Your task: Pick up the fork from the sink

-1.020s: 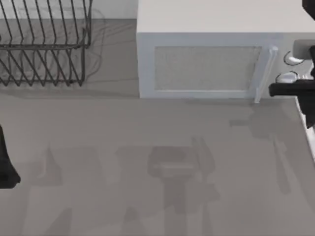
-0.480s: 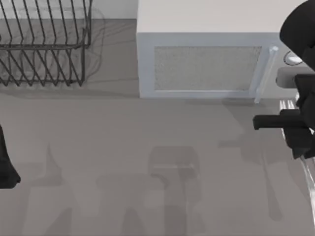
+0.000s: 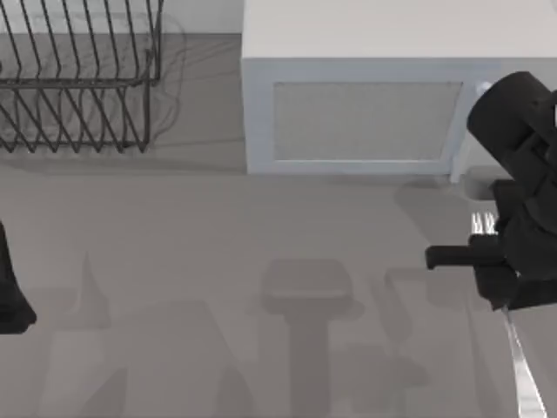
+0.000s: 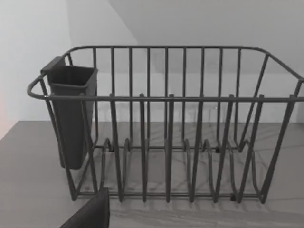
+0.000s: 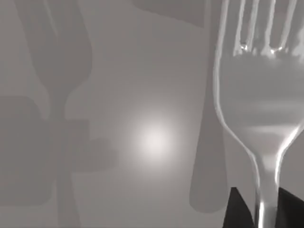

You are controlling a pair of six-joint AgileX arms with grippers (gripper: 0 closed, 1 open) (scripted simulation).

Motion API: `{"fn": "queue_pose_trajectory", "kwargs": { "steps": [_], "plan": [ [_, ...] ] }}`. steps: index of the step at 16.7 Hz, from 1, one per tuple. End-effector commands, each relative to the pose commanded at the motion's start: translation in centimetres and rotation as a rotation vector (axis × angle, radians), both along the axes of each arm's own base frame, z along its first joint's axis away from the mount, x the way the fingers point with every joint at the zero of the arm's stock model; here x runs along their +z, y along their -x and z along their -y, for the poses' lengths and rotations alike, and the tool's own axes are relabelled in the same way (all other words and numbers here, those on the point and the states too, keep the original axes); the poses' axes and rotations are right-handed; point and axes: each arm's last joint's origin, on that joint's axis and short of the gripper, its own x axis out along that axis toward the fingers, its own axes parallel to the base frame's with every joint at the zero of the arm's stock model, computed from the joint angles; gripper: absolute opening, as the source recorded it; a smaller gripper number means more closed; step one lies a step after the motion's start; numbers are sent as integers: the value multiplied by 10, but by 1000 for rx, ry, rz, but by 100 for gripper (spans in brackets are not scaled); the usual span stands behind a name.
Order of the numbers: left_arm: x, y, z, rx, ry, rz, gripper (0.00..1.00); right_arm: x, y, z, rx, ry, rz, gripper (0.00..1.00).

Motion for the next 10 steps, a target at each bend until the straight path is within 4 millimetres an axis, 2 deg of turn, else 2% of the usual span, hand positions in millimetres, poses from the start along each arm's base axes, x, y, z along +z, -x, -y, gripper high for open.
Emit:
{"fn": "queue_pose_trajectory", "kwargs": {
  "steps": [4,9,10],
  "plan": [
    [0,0,0,0,0,0,100,-38,6,2,1,5,-9,0],
    [0,0,0,0,0,0,100,-42,6,3,2,7,-12,0],
    [0,0,0,0,0,0,100,-42,6,3,2,7,-12,8]
  ]
}}
